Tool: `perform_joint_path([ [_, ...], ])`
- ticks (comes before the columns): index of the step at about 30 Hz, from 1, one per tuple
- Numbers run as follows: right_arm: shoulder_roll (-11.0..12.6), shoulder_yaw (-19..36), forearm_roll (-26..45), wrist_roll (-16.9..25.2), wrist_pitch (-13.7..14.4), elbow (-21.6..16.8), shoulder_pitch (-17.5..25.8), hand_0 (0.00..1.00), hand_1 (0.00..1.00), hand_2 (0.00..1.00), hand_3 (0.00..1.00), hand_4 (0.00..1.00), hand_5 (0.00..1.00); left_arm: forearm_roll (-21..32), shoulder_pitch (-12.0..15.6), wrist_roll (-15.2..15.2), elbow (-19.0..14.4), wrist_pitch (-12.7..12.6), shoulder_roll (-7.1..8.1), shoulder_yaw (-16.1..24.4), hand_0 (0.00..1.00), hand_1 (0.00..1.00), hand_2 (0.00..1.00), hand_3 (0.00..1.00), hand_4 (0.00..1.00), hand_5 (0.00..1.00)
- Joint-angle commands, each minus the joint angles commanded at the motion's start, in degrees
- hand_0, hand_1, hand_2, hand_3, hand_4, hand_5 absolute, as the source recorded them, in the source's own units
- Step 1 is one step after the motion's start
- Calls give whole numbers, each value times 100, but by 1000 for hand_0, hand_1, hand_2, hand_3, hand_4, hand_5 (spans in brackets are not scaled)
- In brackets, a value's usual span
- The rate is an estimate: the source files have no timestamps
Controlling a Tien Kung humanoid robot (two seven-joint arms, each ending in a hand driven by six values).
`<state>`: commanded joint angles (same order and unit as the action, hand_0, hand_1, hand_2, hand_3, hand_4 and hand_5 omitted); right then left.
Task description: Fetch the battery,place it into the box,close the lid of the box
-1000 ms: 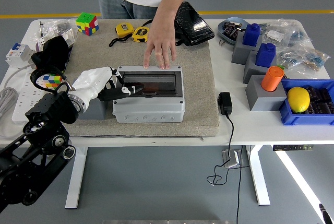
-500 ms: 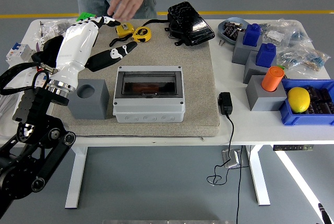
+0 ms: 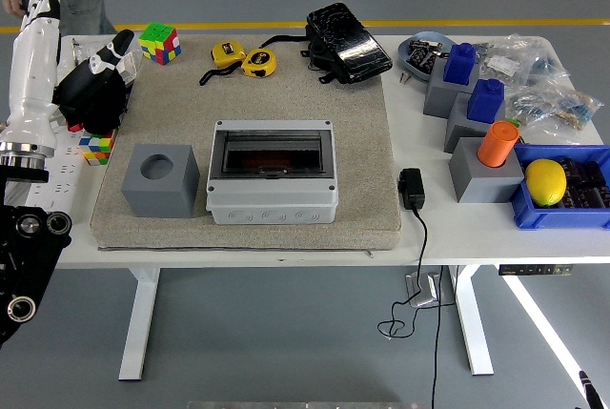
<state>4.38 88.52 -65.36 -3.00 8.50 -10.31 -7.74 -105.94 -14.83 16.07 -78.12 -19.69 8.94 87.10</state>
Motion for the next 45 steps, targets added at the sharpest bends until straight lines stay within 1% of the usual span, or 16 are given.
perform_joint_path([
  [2, 1, 4, 1, 2, 1, 0, -3, 820, 767, 748, 793, 998, 998, 484, 32, 176, 67, 245, 49, 31, 998, 998, 998, 998, 998, 998],
  [5, 4, 10, 13, 10, 6, 0, -16, 820, 767, 748, 793, 998, 998, 1229, 91, 264, 122, 784, 170, 49, 998, 998, 998, 998, 998, 998],
  [11, 2, 27, -7, 1, 5, 0, -8, 821, 767, 747, 793, 998, 998, 2652, 149, 143, 244, 1607, 351, 232, 998, 998, 998, 987, 998, 998],
  [12, 1, 17, -4, 2, 3, 0, -6, 821, 767, 747, 793, 998, 998, 2913, 157, 118, 290, 1769, 369, 257, 998, 997, 958, 936, 998, 998],
  [16, -1, -16, 6, 2, -1, 0, -8, 821, 767, 747, 793, 998, 998, 3881, 196, 0, 472, 2273, 397, 330, 998, 997, 958, 936, 998, 998],
  [17, -1, -21, 9, 2, -1, 0, -8, 821, 767, 747, 793, 998, 998, 4105, 205, -19, 496, 2343, 398, 334, 998, 997, 958, 936, 998, 998],
  [18, -1, -15, 0, -1, 0, 0, -9, 820, 767, 747, 793, 998, 998, 4328, 221, -74, 527, 2441, 394, 356, 998, 966, 920, 913, 998, 998],
  [20, 1, -14, -6, -5, 1, 0, -8, 820, 767, 747, 793, 998, 998, 4749, 254, -153, 575, 2591, 386, 380, 998, 966, 920, 913, 998, 998],
  [23, 7, -23, -14, -13, 2, 0, -1, 820, 767, 747, 793, 998, 998, 5031, 290, -264, 685, 2806, 389, 376, 998, 966, 920, 913, 998, 998],
  [24, 9, -23, -21, -16, 2, 0, -1, 821, 766, 747, 793, 998, 998, 5115, 302, -296, 736, 2875, 387, 372, 914, 903, 865, 883, 998, 998],
  [26, 10, -40, -8, -13, 3, 0, -2, 821, 766, 747, 793, 998, 998, 5266, 333, -371, 806, 2991, 375, 374, 914, 903, 865, 883, 998, 998],
  [33, -4, -37, -42, -25, -4, 0, 21, 820, 767, 748, 793, 998, 998, 5925, 412, -454, 964, 3250, 324, 310, 889, 881, 858, 879, 998, 998],
  [36, -6, -34, -50, -28, -4, 0, 29, 820, 767, 747, 793, 998, 998, 5886, 430, -454, 962, 3223, 327, 335, 888, 878, 854, 878, 998, 998],
  [40, 0, -29, -53, -28, 1, 0, 32, 820, 767, 747, 793, 998, 998, 5526, 457, -425, 834, 3001, 348, 426, 888, 878, 854, 878, 998, 998],
  [43, 5, -34, -50, -31, 2, 0, 31, 820, 767, 747, 793, 998, 998, 4820, 478, -468, 628, 2562, 348, 572, 888, 878, 850, 860, 998, 998],
  [45, 4, -14, -62, -35, 6, 0, 26, 820, 767, 747, 793, 998, 998, 4398, 486, -521, 523, 2411, 347, 592, 888, 878, 850, 860, 998, 998],
])
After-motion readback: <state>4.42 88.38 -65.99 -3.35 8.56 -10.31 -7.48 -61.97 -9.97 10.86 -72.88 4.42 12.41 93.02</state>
